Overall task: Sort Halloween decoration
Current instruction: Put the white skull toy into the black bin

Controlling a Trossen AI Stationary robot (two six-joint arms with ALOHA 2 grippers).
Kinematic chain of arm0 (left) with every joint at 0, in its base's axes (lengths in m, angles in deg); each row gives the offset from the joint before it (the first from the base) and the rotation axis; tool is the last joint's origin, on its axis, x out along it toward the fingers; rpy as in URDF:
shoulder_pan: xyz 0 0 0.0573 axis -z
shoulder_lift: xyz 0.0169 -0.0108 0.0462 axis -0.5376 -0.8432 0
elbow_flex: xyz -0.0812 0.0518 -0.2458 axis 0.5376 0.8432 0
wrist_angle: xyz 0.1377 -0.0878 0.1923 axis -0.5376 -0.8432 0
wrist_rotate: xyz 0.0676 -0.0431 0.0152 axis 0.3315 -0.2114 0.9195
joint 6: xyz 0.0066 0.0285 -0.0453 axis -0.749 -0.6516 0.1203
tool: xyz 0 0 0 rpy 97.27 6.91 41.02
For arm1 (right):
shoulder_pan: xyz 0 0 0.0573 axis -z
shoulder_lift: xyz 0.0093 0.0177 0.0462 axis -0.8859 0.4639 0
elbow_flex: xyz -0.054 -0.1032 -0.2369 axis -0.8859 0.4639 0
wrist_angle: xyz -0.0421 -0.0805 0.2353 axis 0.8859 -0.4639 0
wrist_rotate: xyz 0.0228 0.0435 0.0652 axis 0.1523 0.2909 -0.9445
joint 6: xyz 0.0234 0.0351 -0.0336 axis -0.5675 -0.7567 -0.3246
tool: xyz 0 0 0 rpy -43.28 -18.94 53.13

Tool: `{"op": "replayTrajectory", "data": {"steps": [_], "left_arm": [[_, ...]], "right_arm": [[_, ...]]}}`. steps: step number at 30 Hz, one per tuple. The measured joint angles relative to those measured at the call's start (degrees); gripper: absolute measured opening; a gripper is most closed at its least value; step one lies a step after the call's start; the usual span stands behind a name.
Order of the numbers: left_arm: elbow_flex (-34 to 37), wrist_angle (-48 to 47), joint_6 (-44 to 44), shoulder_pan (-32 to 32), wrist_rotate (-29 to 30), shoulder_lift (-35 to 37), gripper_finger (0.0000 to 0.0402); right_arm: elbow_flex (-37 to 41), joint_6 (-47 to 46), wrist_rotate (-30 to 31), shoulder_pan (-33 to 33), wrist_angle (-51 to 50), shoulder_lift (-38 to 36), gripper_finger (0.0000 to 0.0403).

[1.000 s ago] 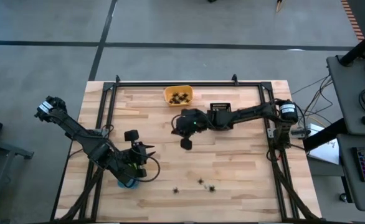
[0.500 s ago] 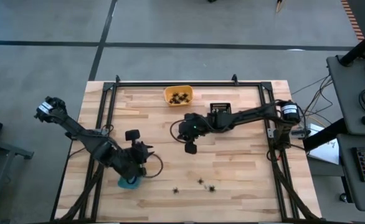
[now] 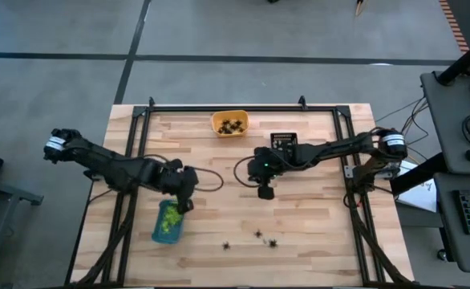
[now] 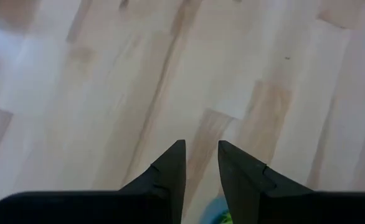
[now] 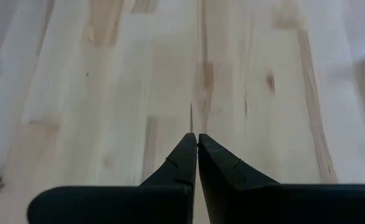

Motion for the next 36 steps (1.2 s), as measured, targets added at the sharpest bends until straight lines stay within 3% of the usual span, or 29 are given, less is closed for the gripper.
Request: {"op": "replayTrajectory", "data": {"steps": [4, 10, 14, 18, 21, 26, 36], "left_arm": [[0.0, -1.0, 1.0, -4.8, -4.7, 0.0, 0.0077], [0.1, -6.1, 10.1, -10.8, -12.6, -1.5, 0.0077], [0.1, -9.5, 17.2, -11.7, -18.8, -4.0, 0.0077], [0.1, -11.5, 20.7, -11.7, -21.0, -6.5, 0.0077], [0.1, -11.8, 22.3, -12.5, -22.0, -8.3, 0.0077], [0.1, -12.6, 21.0, -14.6, -22.2, -11.8, 0.0077], [0.1, -12.4, 7.4, -19.4, -22.0, -19.8, 0.0077]], "right_arm": [[5.3, 0.1, 0.2, 0.4, 1.7, -3.8, 0.0009], [11.0, 2.9, 0.4, 1.7, 2.9, -8.4, 0.0009], [14.4, 4.9, 0.4, 3.0, 3.2, -11.3, 0.0009], [17.7, 5.9, -0.5, 4.7, 3.4, -14.5, 0.0009], [20.0, 6.2, -5.4, 6.6, 3.1, -17.1, 0.0009], [22.3, 2.9, -12.9, 7.6, 6.6, -20.1, 0.0009], [23.1, -4.1, -13.2, 5.6, 9.4, -21.0, 0.0009]]}}
